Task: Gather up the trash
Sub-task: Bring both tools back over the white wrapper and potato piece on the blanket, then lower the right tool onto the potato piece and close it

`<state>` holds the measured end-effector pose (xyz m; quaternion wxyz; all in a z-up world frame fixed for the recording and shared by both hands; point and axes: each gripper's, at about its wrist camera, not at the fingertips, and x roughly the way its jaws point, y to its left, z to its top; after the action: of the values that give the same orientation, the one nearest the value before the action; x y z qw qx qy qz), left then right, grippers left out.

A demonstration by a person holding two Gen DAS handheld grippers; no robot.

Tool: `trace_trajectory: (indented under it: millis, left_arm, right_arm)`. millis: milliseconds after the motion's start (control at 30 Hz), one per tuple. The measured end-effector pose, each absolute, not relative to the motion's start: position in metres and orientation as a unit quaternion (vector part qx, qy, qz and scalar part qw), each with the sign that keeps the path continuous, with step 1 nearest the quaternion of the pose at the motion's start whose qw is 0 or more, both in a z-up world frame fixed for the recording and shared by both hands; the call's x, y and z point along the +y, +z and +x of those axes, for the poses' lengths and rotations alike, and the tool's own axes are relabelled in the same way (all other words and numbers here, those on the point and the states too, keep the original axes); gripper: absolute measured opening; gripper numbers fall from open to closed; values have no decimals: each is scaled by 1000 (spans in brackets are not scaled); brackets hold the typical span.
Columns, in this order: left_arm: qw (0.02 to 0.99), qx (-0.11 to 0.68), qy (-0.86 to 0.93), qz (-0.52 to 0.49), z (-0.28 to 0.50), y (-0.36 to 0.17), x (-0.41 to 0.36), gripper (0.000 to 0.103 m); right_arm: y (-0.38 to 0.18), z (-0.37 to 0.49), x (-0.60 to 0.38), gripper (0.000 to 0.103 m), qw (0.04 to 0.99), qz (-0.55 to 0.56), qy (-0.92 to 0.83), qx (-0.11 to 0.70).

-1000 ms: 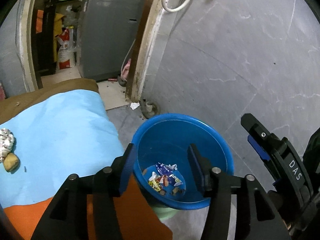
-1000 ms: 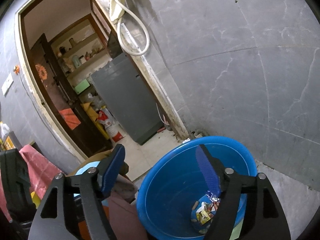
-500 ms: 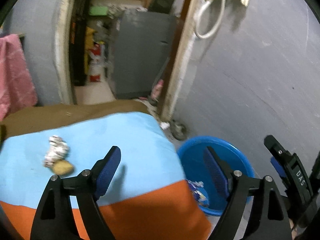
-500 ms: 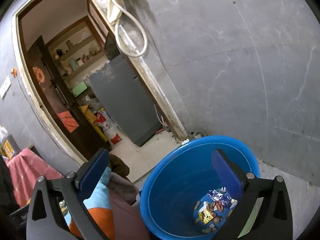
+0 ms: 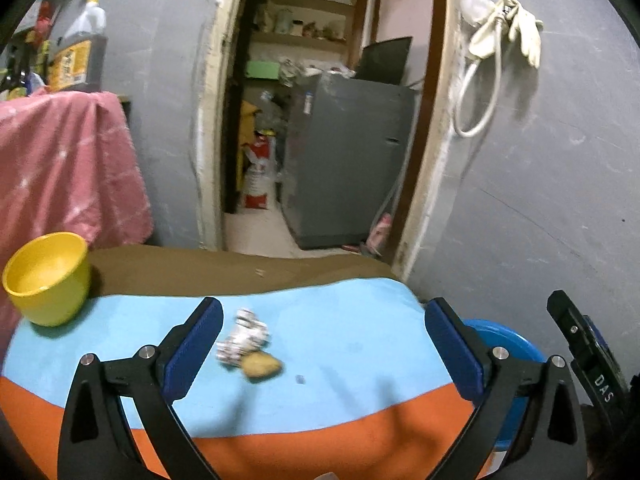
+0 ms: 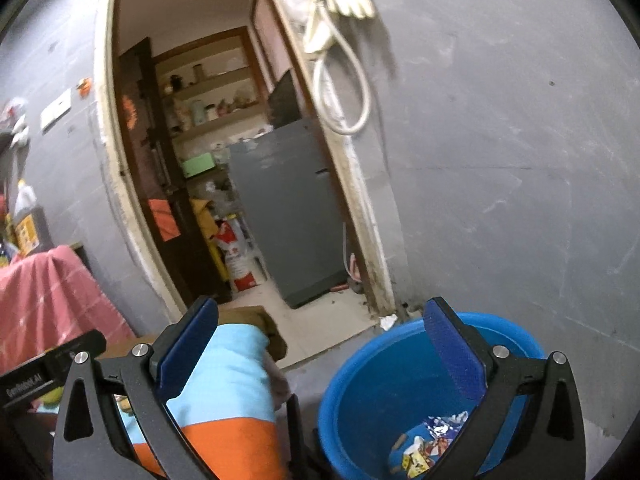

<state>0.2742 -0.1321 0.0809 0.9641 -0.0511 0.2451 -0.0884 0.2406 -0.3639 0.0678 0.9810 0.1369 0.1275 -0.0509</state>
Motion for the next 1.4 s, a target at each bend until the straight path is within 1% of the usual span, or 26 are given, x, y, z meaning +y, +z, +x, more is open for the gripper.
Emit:
trace_trajectory:
  millis: [400, 700, 1033, 1233, 1400]
  left_arm:
    - [979, 195, -29, -59, 257, 89, -78, 100]
    - [986, 152, 10, -60, 237, 90, -44, 100]
    - [988, 132, 43, -61, 226, 80, -17, 100]
    - [989, 134, 61, -20, 227, 70, -7, 100]
    - [986, 159, 55, 19, 237, 58, 1, 100]
  right_arm:
    - [84, 232, -307, 103, 996, 69, 5, 60]
    - [85, 228, -281, 103, 998, 43, 26, 31]
    - [80, 223, -236, 103, 997, -58, 44, -19]
    - [77, 230, -222, 103, 995, -77, 65, 3]
    - [74, 245, -213, 103, 990, -79, 94, 65]
